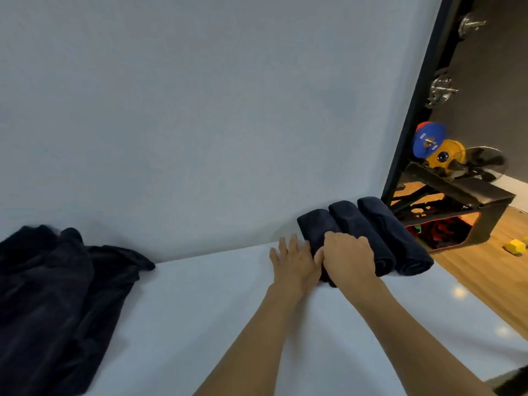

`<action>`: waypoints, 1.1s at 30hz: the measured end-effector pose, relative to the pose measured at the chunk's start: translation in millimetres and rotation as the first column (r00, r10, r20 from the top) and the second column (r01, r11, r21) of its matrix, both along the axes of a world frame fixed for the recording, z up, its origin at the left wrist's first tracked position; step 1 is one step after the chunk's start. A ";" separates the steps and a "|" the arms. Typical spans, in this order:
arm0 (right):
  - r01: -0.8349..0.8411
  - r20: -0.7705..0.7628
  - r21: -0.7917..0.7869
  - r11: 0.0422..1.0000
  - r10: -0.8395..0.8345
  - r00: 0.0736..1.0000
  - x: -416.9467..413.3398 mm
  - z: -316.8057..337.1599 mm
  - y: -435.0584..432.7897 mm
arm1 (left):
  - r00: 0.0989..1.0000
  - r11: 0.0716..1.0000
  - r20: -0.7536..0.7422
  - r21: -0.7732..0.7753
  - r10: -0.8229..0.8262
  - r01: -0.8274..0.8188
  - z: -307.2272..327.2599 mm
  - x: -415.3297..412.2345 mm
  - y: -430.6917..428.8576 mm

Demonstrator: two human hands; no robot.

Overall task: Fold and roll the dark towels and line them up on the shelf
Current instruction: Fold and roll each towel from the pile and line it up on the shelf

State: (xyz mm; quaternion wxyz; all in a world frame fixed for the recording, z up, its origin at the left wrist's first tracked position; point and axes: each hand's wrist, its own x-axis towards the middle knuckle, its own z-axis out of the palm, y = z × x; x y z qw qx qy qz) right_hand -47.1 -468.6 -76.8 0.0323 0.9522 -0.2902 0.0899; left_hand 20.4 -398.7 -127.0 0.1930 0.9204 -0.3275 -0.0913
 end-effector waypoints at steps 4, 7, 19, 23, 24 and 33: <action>-0.021 0.053 -0.100 0.995 0.026 0.998 2.3 6.0 32.5 | 0.999 0.992 0.042 -0.127 -0.018 0.023 13.9 3.1 65.8; -0.323 0.230 0.104 0.941 0.293 0.928 12.0 3.3 93.3 | 0.982 0.977 0.138 -0.190 0.128 -0.100 31.7 9.8 139.0; -0.685 0.209 0.624 0.376 0.765 0.609 45.2 -18.1 334.4 | 0.615 0.607 0.421 0.170 0.667 -0.776 25.2 -28.4 396.2; -0.729 0.070 0.472 0.495 0.804 0.591 41.6 -17.0 367.7 | 0.706 0.729 0.388 0.116 0.592 -0.675 8.4 -33.9 420.8; -0.730 0.049 0.474 0.493 0.813 0.581 39.7 -17.2 372.9 | 0.713 0.746 0.348 0.055 0.609 -0.664 10.3 -33.2 426.1; -0.859 0.638 0.440 0.260 0.583 0.503 36.4 62.2 401.9 | 0.766 0.554 0.032 -0.710 0.642 -0.435 126.1 -31.3 437.5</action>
